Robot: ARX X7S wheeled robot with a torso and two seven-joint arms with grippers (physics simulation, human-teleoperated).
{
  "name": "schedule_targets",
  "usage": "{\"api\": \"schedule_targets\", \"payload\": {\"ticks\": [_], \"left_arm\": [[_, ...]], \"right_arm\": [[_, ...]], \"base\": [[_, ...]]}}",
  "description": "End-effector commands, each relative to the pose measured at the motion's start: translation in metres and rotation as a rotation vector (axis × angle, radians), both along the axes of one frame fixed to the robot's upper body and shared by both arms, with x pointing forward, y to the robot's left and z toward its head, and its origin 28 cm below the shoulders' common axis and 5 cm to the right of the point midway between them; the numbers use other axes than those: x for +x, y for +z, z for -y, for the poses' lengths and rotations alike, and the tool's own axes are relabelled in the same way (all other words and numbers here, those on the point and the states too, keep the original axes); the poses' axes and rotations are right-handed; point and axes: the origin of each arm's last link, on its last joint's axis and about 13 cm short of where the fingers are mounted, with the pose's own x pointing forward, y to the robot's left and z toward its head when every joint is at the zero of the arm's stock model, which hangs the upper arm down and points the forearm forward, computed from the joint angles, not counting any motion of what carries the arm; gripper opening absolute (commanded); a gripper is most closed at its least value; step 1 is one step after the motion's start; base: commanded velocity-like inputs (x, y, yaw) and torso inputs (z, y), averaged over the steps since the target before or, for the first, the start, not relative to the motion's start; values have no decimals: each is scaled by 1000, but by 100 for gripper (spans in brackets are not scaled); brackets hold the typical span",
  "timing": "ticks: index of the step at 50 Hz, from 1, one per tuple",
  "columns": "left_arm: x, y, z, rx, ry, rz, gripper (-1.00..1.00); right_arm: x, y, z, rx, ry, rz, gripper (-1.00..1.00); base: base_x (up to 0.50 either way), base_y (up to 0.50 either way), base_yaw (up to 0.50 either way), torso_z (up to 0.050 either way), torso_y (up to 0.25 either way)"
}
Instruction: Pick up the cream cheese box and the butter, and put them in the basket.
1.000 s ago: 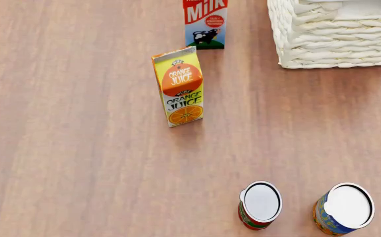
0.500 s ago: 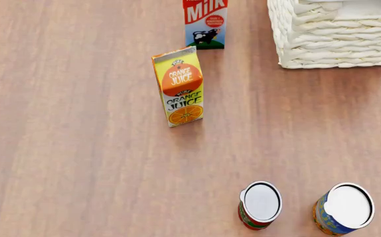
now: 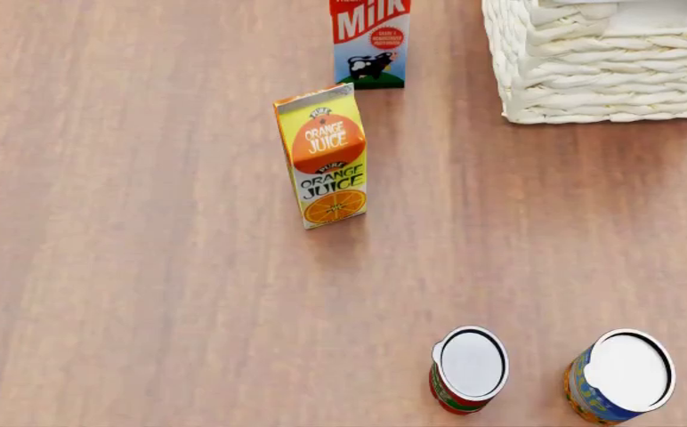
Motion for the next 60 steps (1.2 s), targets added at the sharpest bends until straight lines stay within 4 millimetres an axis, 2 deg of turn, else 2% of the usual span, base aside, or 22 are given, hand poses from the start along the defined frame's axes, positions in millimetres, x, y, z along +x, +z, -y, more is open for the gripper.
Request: {"api": "schedule_targets", "payload": {"ticks": [1, 29, 44, 60], "left_arm": [[1, -1, 0, 2, 1, -1, 100], [0, 0, -1, -4, 2, 3, 100], [-1, 1, -1, -6, 3, 4, 100], [0, 0, -1, -6, 3, 4, 100]], "right_arm": [[3, -5, 2, -28, -19, -20, -100], [15, -27, -8, -80, 33, -111, -100], [18, -32, -12, -84, 53, -124, -100], [27, -50, -13, -80, 56, -154, -100]], "base": [[0, 0, 0, 0, 0], [0, 0, 0, 0, 1], [0, 0, 0, 1, 1], [0, 0, 0, 0, 1]]}}
